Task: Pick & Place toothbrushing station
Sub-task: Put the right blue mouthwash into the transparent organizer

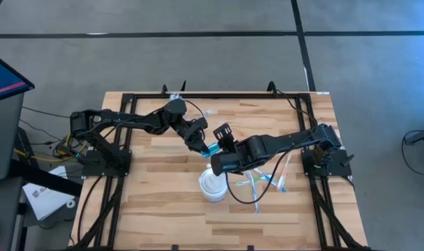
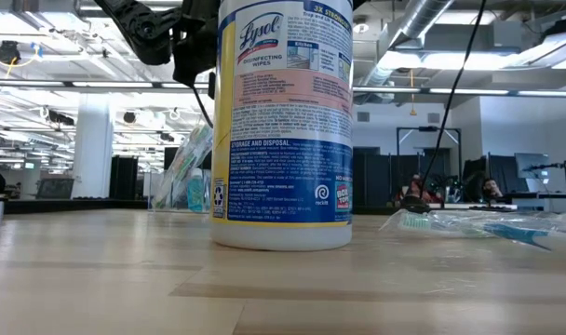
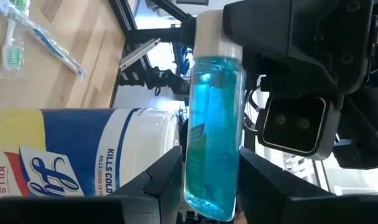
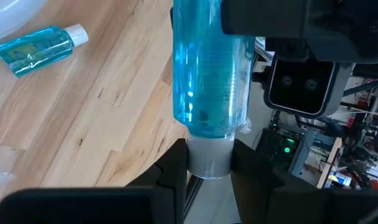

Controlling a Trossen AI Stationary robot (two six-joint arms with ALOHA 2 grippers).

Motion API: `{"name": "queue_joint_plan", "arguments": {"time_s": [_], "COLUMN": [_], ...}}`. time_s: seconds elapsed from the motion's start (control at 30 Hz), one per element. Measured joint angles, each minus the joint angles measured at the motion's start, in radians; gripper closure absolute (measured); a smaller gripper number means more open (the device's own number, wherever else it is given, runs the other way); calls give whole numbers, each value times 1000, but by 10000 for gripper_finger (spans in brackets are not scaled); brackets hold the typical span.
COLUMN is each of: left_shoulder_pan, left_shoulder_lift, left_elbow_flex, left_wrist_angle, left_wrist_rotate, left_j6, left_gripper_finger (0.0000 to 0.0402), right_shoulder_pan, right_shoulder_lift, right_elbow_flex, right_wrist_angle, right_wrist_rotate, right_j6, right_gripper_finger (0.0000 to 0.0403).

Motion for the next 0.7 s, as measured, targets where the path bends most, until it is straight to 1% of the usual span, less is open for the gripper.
{"name": "queue_joint_plan", "arguments": {"time_s": [0.1,0.37,0.43,0.6,0.7], "left_shoulder_pan": [0,0,1,1,4], "left_shoulder_lift": [0,1,3,3,2], "left_elbow_flex": [0,-2,-4,-3,-2], "left_wrist_angle": [0,-7,-16,-5,-1], "left_wrist_rotate": [-1,-2,-5,-30,-40], "left_j6": [5,28,45,98,151], "left_gripper_finger": [276,307,309,310,310], "right_shoulder_pan": [0,0,0,5,13], "right_shoulder_lift": [0,29,37,34,28], "right_elbow_flex": [0,3,1,2,1], "right_wrist_angle": [1,-5,-11,-8,-14], "right_wrist_rotate": [0,5,14,26,45], "right_j6": [1,-4,7,9,38], "right_gripper_finger": [318,317,310,276,268]}}
